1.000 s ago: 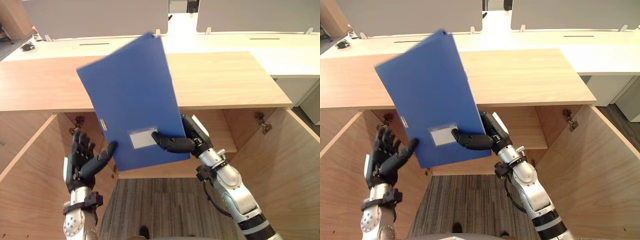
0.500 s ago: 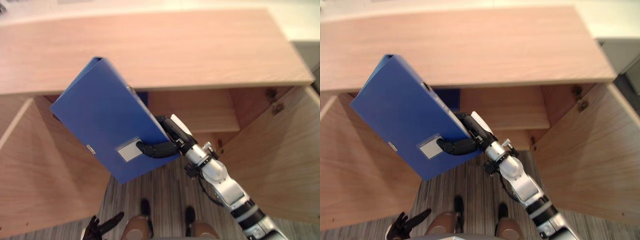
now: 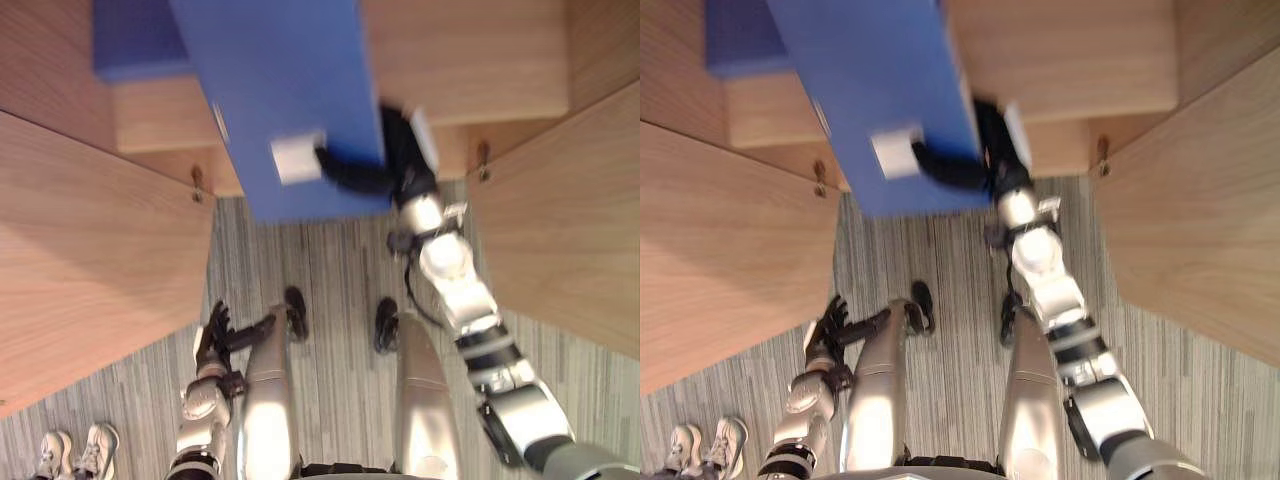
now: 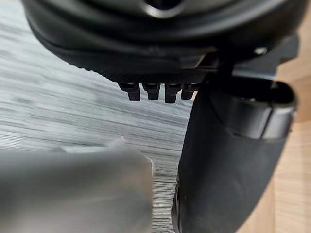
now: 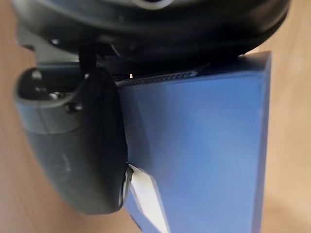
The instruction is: Walk over to the cabinet, pick up the folder, carry it to the office cabinet, place the folder inside the office cabinet, then close the office cabinet door
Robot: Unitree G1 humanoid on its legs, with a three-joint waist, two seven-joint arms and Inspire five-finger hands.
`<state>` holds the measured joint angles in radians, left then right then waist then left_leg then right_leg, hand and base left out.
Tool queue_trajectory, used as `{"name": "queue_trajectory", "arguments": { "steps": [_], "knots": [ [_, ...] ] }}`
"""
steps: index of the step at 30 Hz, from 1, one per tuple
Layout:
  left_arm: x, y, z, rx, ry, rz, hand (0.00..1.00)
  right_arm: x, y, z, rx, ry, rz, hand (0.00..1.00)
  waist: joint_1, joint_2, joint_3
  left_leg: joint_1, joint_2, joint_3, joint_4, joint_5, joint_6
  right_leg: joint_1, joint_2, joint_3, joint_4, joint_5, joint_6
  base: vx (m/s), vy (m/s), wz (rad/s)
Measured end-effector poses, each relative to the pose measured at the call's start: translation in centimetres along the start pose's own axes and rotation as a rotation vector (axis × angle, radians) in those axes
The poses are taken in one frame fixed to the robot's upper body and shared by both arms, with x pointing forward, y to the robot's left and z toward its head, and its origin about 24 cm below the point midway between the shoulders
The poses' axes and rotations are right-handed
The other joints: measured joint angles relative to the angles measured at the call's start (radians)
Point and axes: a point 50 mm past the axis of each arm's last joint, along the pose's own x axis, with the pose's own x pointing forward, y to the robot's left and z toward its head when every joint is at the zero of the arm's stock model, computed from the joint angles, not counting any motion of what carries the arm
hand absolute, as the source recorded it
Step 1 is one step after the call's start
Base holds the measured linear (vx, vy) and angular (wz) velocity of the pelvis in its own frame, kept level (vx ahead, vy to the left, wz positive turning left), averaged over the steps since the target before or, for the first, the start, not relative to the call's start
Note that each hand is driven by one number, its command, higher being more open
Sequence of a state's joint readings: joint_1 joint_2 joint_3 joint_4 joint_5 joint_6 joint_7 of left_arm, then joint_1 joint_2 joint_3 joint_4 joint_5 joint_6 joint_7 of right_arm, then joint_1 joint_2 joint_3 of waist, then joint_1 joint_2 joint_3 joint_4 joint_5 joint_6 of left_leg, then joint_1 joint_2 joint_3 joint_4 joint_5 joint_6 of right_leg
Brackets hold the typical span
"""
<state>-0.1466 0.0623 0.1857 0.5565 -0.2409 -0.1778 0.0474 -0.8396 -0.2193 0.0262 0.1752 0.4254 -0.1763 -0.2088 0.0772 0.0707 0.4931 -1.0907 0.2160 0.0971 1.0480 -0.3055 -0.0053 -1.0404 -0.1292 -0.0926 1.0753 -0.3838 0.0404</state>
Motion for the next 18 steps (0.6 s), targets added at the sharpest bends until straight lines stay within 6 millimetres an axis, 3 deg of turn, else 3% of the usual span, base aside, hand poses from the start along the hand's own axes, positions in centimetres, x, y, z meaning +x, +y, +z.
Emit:
{"name": "queue_trajectory", "arguments": {
  "steps": [4,13,14,18],
  "knots": [
    [0.3,-0.5,0.5,-0.018,-0.017,-0.003,1.00,1.5,-2.2,0.3,0.177,0.002,-0.231,0.00,-0.004,-0.001,0.004,0.001,0.000,0.000,0.006,-0.002,-0.001,-0.001,-0.003,0.000,0.010,-0.002,0.000,-0.06,-0.049,0.00],
    [0.3,-0.4,0.5,-0.065,-0.014,0.058,1.00,3.2,-1.2,-0.9,0.485,0.078,-0.447,0.00,-0.004,0.000,0.000,-0.013,-0.004,-0.021,-0.025,0.021,-0.016,-0.011,-0.007,-0.029,-0.001,-0.004,-0.008,-0.04,-0.068,0.05],
    [0.3,-0.5,0.4,-0.066,-0.014,0.064,1.00,3.4,-1.4,-0.6,0.508,0.060,-0.460,1.00,-0.002,0.003,-0.002,-0.016,-0.008,-0.024,-0.031,0.025,-0.016,-0.012,-0.011,-0.033,-0.001,-0.005,-0.009,0.00,-0.045,0.14],
    [0.2,-0.8,0.3,-0.076,-0.012,0.062,1.00,5.3,-1.5,0.2,0.525,0.062,-0.477,1.00,0.000,0.005,-0.004,-0.021,-0.014,-0.030,-0.046,0.036,-0.019,-0.013,-0.014,-0.042,-0.013,-0.003,-0.012,-0.02,-0.034,0.07]
  ]
}}
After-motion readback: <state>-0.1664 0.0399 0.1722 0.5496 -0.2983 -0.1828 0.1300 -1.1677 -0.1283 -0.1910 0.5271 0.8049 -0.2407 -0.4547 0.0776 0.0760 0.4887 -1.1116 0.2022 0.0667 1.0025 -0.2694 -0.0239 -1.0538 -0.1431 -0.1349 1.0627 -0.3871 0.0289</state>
